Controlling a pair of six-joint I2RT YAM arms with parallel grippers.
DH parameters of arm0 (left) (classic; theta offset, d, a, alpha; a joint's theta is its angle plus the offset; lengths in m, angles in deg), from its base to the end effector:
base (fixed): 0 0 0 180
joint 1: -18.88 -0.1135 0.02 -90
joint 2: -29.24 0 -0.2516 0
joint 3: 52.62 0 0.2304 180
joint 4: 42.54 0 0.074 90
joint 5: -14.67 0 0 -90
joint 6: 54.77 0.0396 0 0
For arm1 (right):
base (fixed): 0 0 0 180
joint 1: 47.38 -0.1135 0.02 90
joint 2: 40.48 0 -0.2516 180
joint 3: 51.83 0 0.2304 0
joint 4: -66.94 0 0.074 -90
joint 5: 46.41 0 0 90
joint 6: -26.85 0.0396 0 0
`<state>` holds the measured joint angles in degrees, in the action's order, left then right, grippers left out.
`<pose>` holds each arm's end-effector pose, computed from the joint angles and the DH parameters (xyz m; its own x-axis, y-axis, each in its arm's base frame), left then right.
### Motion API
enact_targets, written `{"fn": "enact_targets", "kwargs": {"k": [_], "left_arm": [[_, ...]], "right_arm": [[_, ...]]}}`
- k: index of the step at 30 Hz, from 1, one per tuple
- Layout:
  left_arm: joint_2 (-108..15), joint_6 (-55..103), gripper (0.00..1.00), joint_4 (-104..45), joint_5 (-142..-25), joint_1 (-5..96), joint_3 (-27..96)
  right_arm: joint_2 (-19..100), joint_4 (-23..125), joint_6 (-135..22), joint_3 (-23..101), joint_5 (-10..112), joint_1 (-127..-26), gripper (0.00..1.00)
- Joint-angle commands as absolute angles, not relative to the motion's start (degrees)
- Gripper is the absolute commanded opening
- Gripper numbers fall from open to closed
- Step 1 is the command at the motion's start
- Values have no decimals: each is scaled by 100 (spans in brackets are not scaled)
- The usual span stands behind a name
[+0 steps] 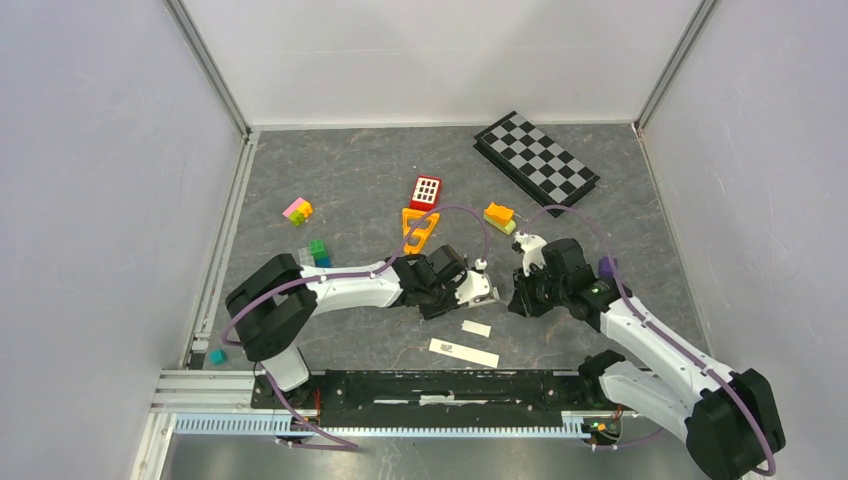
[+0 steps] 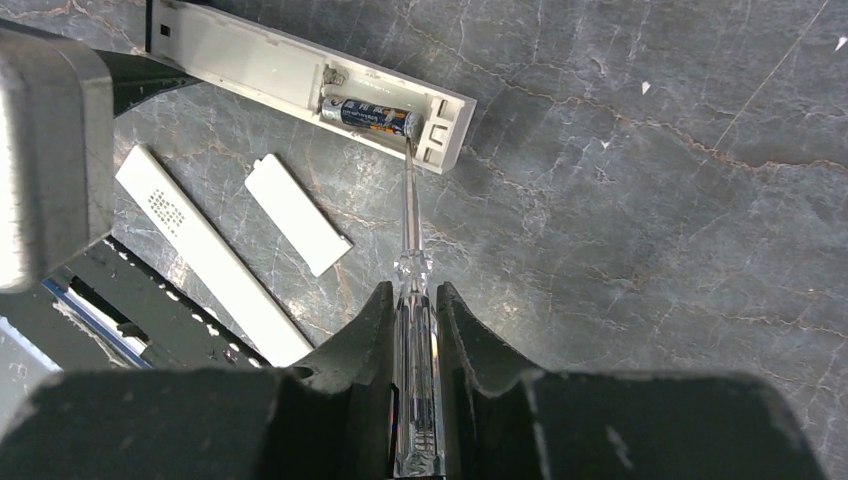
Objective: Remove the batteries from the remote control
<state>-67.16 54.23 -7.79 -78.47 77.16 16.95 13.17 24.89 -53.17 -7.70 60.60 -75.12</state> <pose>0.1599 -0.2629 0.1597 -0.1562 0.8711 -0.4657 0.9666 0.2318 0.1094 0.1430 0.0883 0.1904 -0.7879 -0.2271 -0.5724 -0.4767 0.8134 0.3334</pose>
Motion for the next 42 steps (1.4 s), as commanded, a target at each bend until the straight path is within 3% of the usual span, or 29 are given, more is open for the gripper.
{"fn": "enact_targets", "kwargs": {"k": [1,26,42], "left_arm": [[-6816,5527,3,-774,-7832,7765,1802],[-6849,5514,3,-760,-7811,7773,1820],[-6790,5536,3,-800,-7770,7772,1759]], "right_arm": [[1483,2430,-5390,-533,6010,-7541,0],[1605,2919,-5282,-509,6800,-7548,0],[1462,2921,-4951,-799,5194,-7551,0]]}}
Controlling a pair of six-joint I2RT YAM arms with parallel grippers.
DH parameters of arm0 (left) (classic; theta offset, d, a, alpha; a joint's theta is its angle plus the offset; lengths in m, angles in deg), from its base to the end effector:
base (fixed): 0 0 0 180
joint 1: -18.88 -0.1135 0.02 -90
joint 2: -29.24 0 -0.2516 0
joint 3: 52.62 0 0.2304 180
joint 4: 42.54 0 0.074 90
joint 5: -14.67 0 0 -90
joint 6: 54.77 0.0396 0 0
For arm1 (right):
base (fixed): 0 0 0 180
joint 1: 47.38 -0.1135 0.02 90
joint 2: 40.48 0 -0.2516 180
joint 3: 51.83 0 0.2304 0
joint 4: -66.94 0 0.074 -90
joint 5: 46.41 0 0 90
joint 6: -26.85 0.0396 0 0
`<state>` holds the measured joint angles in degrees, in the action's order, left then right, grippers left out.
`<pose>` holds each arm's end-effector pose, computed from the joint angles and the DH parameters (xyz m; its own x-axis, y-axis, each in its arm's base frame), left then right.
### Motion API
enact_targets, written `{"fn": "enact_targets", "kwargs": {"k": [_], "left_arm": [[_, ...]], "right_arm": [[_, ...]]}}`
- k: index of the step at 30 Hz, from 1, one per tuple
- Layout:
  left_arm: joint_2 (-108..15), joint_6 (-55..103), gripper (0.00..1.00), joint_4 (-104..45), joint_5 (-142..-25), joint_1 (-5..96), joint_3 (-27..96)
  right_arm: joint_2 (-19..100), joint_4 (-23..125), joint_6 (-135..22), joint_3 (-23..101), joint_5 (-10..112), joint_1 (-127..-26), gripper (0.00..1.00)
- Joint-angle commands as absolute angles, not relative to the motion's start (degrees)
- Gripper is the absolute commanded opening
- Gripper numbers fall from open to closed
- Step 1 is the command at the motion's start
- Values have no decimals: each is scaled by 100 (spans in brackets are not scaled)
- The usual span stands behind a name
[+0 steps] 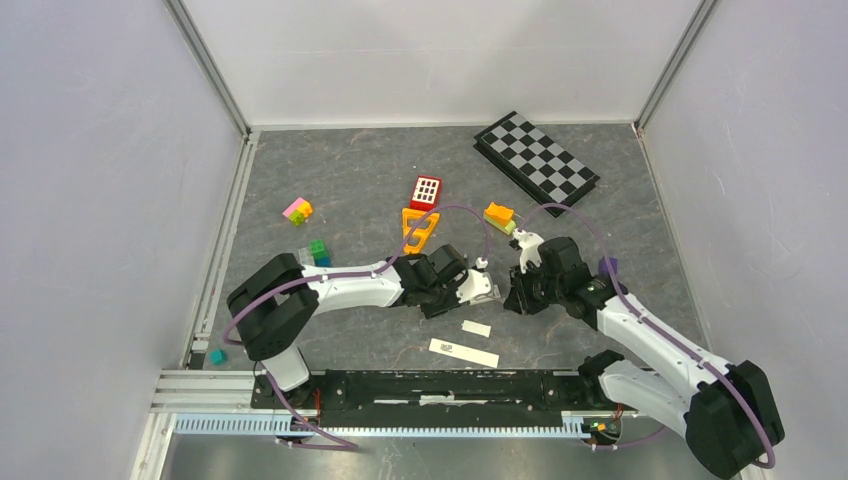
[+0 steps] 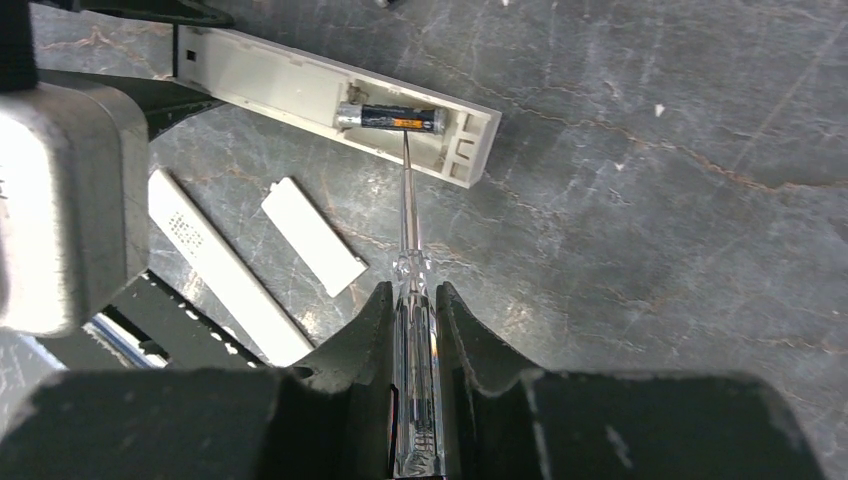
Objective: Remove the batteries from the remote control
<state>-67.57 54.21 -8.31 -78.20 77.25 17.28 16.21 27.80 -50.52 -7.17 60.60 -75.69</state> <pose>0.1609 -0.2651 0.1596 -0.1536 0.8688 -0.4707 0.9655 0.2333 0.1155 0.1506 0.0943 0.1886 -0.8037 -0.1954 -0.5620 -0.4501 0.8174 0.3595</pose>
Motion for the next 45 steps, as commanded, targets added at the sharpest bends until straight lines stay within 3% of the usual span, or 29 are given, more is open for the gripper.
{"fn": "enact_targets", "kwargs": {"k": [1,26,30,40,45], "left_arm": [[-6777,5527,2,-824,-7774,7769,1738],[-6689,5518,2,-881,-7827,7776,1661],[-6671,5508,2,-884,-7832,7774,1661],[-6678,5509,2,-838,-7804,7771,1687],[-6723,5514,2,-821,-7811,7770,1724]], "right_arm": [[1448,2931,-4965,-791,5155,-7550,0],[1391,3369,-4424,-831,5851,-7550,0],[1459,3428,-4685,-826,6373,-7550,3],[1618,3420,-4581,-913,5915,-7550,5],[1507,3402,-4612,-983,5864,-7550,12]]}}
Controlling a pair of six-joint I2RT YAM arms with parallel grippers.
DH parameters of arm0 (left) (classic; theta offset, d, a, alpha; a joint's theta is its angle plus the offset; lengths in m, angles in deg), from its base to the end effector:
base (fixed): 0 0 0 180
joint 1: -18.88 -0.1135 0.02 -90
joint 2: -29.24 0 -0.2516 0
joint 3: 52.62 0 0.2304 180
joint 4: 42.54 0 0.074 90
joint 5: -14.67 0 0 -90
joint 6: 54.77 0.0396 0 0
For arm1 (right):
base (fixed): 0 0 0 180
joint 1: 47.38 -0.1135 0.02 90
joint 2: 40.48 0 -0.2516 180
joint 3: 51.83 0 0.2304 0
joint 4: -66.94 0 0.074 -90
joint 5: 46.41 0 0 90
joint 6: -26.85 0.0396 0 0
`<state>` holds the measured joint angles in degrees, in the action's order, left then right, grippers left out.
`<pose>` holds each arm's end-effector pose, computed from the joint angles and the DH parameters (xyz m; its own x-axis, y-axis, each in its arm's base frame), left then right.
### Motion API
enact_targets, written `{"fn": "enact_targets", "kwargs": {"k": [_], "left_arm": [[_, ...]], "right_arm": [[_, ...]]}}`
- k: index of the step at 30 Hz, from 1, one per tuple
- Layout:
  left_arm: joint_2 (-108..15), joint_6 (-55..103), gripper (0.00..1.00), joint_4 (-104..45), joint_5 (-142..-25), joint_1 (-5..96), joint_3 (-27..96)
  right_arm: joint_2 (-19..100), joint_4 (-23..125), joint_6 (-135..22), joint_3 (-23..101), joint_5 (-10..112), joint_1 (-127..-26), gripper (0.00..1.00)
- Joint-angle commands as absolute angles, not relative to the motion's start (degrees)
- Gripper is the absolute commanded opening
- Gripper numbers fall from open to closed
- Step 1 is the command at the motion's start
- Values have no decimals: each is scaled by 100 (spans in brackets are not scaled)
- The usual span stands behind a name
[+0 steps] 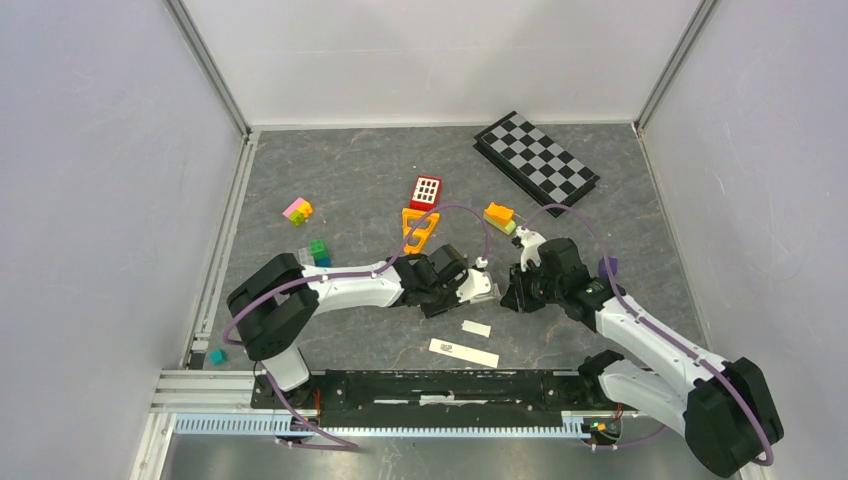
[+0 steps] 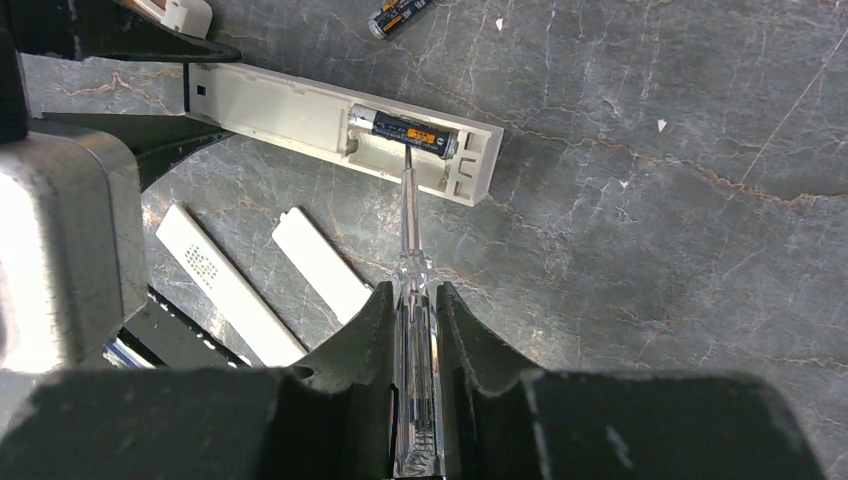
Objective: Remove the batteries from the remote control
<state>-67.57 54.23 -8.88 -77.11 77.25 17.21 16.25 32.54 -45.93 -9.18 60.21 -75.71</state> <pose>0.1620 -0.2653 0.1598 -0.1525 0.8681 -0.4724 0.9610 0.2418 0.1340 0.1528 0.0952 0.1840 -0.8135 -0.1163 -0.5698 -0.3986 0.8249 0.4008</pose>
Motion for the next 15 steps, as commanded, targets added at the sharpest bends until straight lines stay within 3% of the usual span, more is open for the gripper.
{"fn": "enact_targets", "kwargs": {"k": [1,15], "left_arm": [[-6725,5510,2,-811,-7814,7774,1731],[-6728,5517,2,-767,-7788,7771,1762]], "right_arm": [[1482,3403,-4623,-1002,5834,-7548,13],[1533,3411,-4374,-1041,5641,-7550,16]]}}
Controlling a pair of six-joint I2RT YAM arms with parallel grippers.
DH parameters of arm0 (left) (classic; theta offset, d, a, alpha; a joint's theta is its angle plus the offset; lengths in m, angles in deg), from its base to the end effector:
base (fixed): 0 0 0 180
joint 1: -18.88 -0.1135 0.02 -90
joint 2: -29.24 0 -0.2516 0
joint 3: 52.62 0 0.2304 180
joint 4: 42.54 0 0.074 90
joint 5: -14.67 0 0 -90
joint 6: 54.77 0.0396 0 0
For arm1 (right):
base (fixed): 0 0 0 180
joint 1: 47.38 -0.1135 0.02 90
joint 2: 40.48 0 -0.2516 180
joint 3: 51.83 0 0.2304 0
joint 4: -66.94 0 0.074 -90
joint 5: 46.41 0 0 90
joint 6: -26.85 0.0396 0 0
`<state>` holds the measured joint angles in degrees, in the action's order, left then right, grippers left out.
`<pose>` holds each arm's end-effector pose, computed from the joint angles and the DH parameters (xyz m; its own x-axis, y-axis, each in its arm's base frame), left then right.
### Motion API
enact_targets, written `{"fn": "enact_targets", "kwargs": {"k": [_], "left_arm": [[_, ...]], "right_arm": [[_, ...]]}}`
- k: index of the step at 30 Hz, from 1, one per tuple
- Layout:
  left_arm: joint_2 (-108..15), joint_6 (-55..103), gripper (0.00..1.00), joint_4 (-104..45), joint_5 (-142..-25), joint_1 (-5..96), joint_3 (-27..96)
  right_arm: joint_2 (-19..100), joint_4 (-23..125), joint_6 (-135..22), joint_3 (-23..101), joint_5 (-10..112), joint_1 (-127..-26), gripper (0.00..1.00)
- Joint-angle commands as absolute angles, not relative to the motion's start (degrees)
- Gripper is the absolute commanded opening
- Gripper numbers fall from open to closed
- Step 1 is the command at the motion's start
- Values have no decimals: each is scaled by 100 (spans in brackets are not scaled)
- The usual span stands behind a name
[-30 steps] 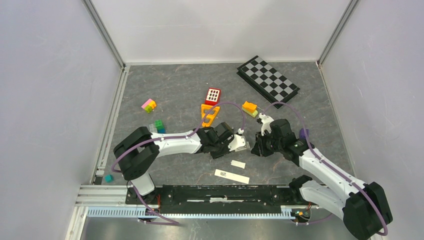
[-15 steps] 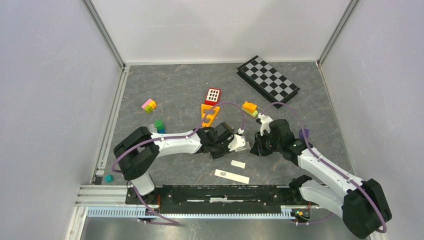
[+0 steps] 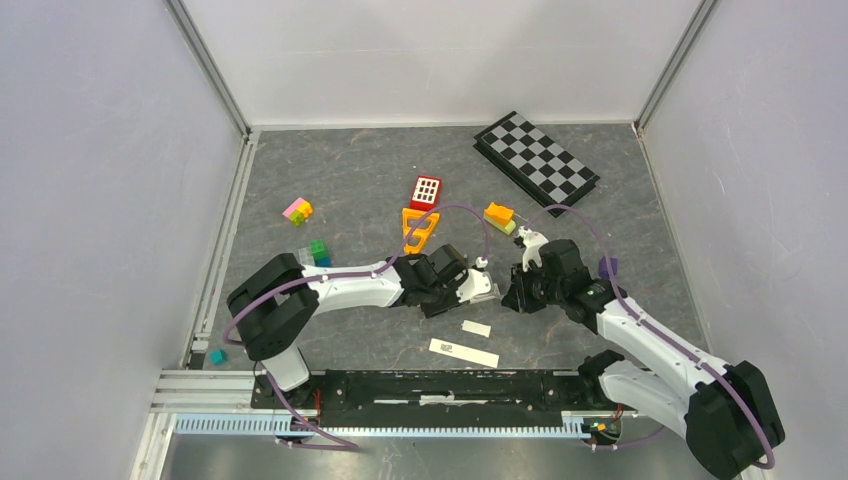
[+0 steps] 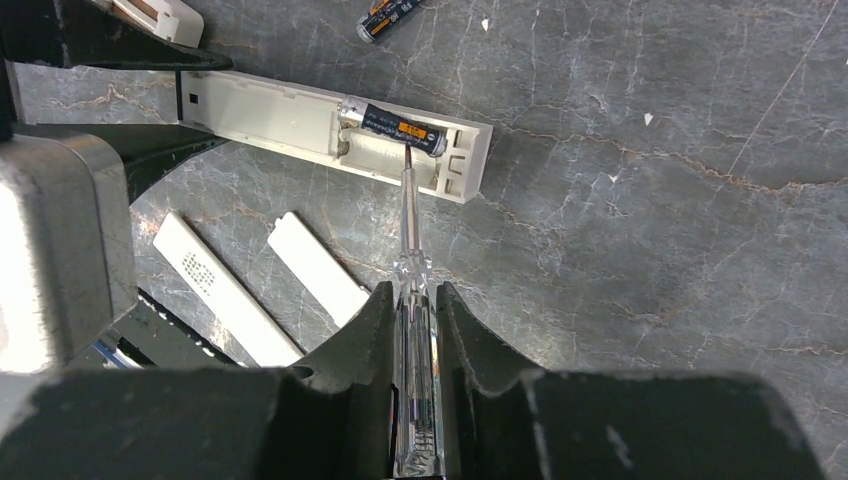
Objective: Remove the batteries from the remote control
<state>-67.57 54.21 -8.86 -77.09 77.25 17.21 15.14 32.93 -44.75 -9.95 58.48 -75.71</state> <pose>0.1620 -0.2653 0.1598 -0.1529 0.8682 -0.4721 0.9609 0.2422 0.1340 0.1512 0.0931 0.1833 -0.8110 -0.0907 -0.5780 -0.3738 0.8403 0.3927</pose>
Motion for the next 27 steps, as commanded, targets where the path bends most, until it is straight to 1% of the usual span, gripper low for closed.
{"fn": "enact_targets", "kwargs": {"k": [1,8,13,17,21,27], "left_arm": [[-6730,5517,2,-761,-7786,7771,1758],[-6757,5522,2,-739,-7757,7773,1767],[-6738,5498,2,-679,-7712,7774,1795],[-6696,5504,2,-672,-7665,7775,1763],[-6700,5511,2,-665,-7695,7772,1793],[-6721,5514,2,-664,-7721,7773,1802]], "right_arm": [[1519,3410,-4373,-1061,5653,-7550,16],[1410,3379,-4430,-1177,5651,-7549,16],[1416,3323,-4453,-1043,5558,-7551,16],[1409,3335,-4580,-889,5925,-7550,14],[1391,3347,-4519,-883,5945,-7550,13],[1533,3351,-4679,-947,6460,-7550,11]]}}
